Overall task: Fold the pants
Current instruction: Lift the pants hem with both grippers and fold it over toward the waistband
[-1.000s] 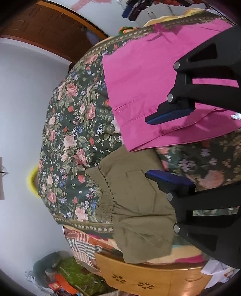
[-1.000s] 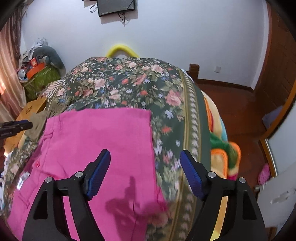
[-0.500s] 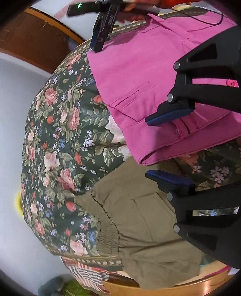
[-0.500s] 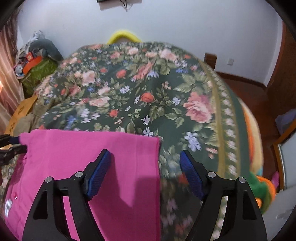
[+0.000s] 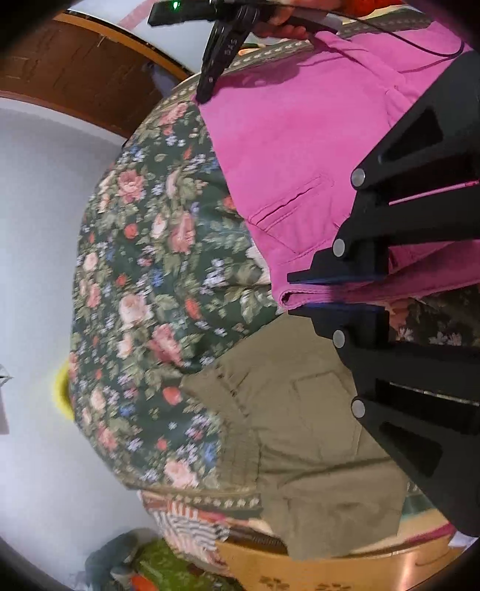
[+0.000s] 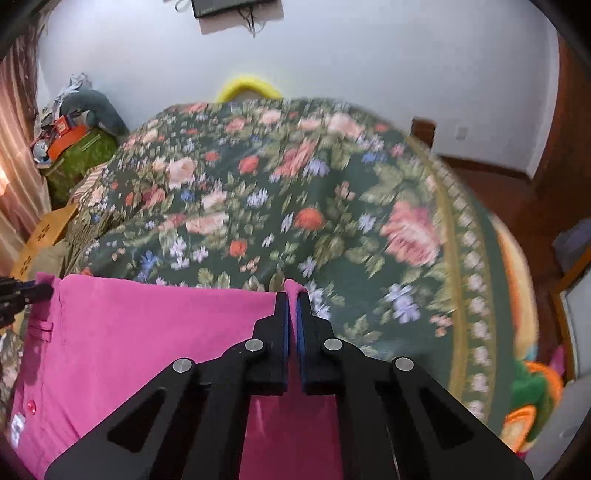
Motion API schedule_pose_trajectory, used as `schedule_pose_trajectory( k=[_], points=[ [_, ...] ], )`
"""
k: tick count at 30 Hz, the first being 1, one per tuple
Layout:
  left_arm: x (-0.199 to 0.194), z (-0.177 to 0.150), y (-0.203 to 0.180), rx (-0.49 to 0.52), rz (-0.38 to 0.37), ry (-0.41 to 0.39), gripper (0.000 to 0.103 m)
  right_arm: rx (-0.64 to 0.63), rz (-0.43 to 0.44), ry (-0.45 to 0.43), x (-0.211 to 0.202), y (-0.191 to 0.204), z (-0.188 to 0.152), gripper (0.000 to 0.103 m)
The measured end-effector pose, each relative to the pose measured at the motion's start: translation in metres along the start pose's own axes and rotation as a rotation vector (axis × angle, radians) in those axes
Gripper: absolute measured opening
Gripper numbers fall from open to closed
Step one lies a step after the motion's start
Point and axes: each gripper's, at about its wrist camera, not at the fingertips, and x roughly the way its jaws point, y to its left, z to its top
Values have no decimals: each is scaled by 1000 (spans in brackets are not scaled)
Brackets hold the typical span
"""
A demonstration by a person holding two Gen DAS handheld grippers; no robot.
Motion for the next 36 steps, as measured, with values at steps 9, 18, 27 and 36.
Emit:
schedule_pose_trajectory(
  k=[9, 18, 27, 36],
  points=[
    [-30, 19, -19, 25, 117, -47, 8, -15, -53, -127, -68, 15, 30, 2],
    [-125, -3, -42, 89, 26, -177, 8, -35, 28, -188, -151, 27, 6, 2],
    [-182, -64, -62, 152, 18, -218, 8, -41, 75, -191, -214, 35, -51, 2],
    [-191, -146, -86, 226, -2, -172, 8, -14, 69, -74, -216, 34, -130, 2]
  ],
)
